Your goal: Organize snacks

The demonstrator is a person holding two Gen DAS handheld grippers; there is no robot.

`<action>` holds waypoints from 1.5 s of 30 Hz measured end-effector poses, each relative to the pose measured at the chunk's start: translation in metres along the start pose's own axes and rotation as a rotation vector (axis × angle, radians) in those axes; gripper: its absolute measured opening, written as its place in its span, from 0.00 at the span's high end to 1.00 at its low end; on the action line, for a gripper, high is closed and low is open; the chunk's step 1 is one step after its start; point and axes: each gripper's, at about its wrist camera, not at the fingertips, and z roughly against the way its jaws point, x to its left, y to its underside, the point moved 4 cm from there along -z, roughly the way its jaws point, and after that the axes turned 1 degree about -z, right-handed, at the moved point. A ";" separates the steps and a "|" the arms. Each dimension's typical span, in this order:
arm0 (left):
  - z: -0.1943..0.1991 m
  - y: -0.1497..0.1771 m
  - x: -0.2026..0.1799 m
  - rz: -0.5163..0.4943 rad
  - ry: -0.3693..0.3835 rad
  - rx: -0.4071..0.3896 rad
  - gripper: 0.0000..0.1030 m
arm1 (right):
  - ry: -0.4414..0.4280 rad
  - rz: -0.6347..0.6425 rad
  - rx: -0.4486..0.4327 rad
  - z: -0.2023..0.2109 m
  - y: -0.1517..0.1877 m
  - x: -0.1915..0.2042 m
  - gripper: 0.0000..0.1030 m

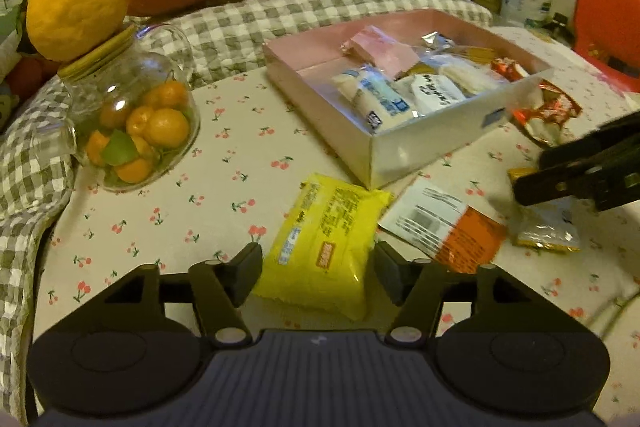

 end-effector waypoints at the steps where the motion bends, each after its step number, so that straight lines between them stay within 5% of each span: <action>1: -0.002 -0.001 0.000 0.003 -0.006 0.003 0.42 | -0.001 -0.018 0.004 -0.001 0.000 0.000 0.43; 8: -0.007 -0.002 -0.001 0.040 -0.024 0.013 0.44 | 0.084 0.030 0.016 0.000 0.007 0.016 0.42; 11: -0.002 0.000 -0.005 0.027 -0.023 0.013 0.53 | 0.020 0.083 0.027 0.008 0.002 0.022 0.40; 12: -0.001 0.001 -0.007 0.021 -0.028 0.016 0.53 | -0.007 0.122 0.045 0.009 0.000 0.022 0.32; 19: 0.008 0.007 -0.007 0.041 -0.029 0.060 0.55 | -0.065 0.381 0.111 0.023 0.011 0.016 0.31; 35: 0.023 0.014 -0.014 0.131 -0.035 0.142 0.55 | -0.033 0.543 0.107 -0.010 0.023 0.037 0.17; 39: 0.024 0.015 -0.013 0.137 -0.037 0.145 0.55 | -0.032 0.534 0.095 -0.011 0.022 0.036 0.20; 43: 0.025 0.015 -0.013 0.144 -0.050 0.150 0.55 | -0.030 0.532 0.069 -0.009 0.020 0.038 0.42; 45: 0.026 0.015 -0.013 0.154 -0.051 0.150 0.56 | -0.022 0.527 0.062 -0.007 0.019 0.038 0.45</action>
